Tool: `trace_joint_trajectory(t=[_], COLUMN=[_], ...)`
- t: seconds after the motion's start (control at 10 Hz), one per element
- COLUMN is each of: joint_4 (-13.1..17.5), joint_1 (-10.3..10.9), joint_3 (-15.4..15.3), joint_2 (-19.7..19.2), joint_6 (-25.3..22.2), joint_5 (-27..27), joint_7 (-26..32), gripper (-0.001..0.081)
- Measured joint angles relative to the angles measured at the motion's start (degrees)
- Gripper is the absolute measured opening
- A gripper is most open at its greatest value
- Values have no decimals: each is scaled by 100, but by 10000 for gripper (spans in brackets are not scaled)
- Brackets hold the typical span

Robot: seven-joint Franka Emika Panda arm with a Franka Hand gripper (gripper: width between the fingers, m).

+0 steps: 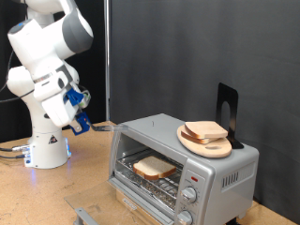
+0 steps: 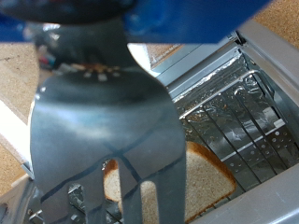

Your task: Make a piece of toast with the oven

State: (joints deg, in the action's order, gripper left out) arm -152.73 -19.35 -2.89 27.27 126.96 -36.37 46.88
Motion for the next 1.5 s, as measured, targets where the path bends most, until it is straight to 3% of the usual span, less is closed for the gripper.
trace_joint_trajectory(t=[0.2,0.3,0.5,0.7,1.0,1.2,1.5], joint_4=[-31,-20,68,130,158,147,209], joint_1=[7,57,323,578,680,678,815], joint_3=[-2,2,-26,-229,-819,-763,-789], joint_2=[-19,-11,51,163,338,305,290], joint_6=[4,8,25,96,430,333,297], joint_5=[-84,-494,-1451,-1986,-2025,-2066,-2582], joint_7=[8,63,121,-1,-717,-684,-655], gripper=[395,395,395,395,395,395,395])
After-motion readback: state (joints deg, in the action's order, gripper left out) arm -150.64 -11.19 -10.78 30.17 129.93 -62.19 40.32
